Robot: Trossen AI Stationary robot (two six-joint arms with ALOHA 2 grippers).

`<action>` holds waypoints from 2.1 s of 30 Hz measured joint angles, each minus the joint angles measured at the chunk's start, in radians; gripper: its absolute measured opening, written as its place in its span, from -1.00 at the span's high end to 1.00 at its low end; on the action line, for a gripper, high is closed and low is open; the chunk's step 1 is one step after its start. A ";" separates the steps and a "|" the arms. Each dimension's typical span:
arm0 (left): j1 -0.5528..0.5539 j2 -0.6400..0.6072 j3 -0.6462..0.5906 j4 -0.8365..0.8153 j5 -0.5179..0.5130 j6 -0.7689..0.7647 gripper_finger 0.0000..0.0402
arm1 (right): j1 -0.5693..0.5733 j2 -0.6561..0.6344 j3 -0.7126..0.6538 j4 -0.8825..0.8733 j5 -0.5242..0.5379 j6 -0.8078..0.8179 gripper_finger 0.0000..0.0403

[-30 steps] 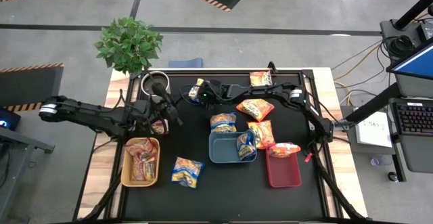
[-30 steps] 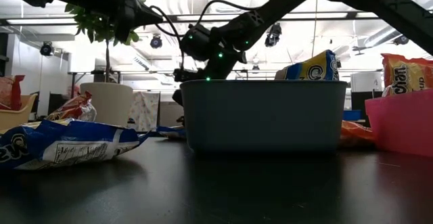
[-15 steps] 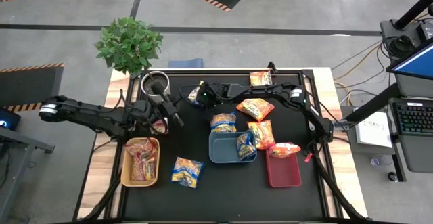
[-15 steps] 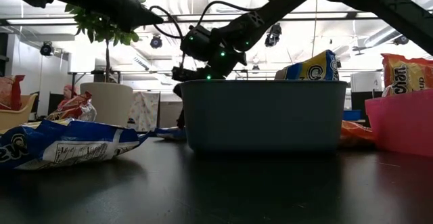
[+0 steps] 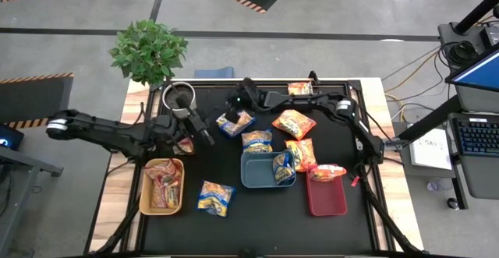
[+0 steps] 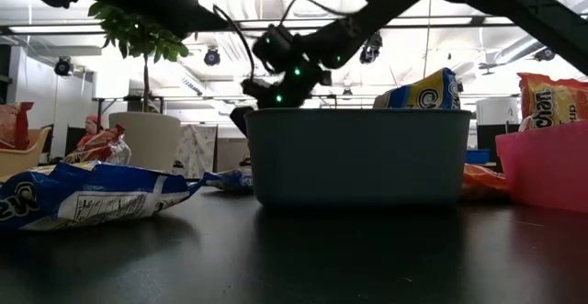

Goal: Sort Maruchan noodles
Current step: Put the top blue noodle pack into the blue bin

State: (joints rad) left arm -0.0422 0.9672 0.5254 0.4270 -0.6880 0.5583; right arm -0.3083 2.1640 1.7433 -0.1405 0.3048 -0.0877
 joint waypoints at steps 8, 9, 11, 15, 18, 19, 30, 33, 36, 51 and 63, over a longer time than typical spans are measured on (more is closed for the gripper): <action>0.000 0.059 0.021 -0.001 0.000 0.009 1.00 | -0.036 0.066 -0.007 -0.013 -0.153 0.141 0.96; 0.000 0.067 0.022 -0.001 -0.002 0.011 1.00 | -0.035 0.077 -0.007 -0.016 -0.183 0.141 0.96; 0.000 0.076 0.024 -0.003 -0.003 0.012 1.00 | -0.027 0.091 -0.007 -0.029 -0.239 0.141 0.96; 0.000 0.074 0.024 -0.001 -0.007 0.013 1.00 | 0.000 0.095 -0.004 -0.075 -0.279 0.139 0.96; 0.000 0.072 0.024 0.000 -0.007 0.012 1.00 | 0.018 0.088 -0.004 -0.118 -0.297 0.122 0.96; 0.000 0.072 0.024 0.000 -0.007 0.012 1.00 | 0.023 0.084 -0.004 -0.136 -0.318 0.121 0.96; 0.000 0.073 0.024 -0.001 -0.010 -0.023 1.00 | 0.065 -0.015 -0.009 -0.292 -0.489 0.090 0.96; 0.000 0.073 0.024 -0.018 -0.010 -0.037 1.00 | 0.054 -0.064 -0.009 -0.342 -0.487 0.050 0.96; 0.000 0.073 0.024 -0.046 -0.008 -0.078 1.00 | 0.034 -0.108 -0.020 -0.375 -0.489 0.015 0.96; 0.070 0.192 0.043 -0.158 0.237 -0.272 1.00 | -0.060 -0.328 -0.349 -0.098 -0.489 0.040 0.96; 0.195 0.340 0.129 -0.540 0.388 -0.404 1.00 | -0.104 -0.314 -0.392 -0.008 -0.489 0.146 0.96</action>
State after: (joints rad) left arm 0.1524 1.3067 0.6540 -0.1126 -0.3001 0.1547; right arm -0.4124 1.8497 1.3518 -0.1488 -0.1843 0.0585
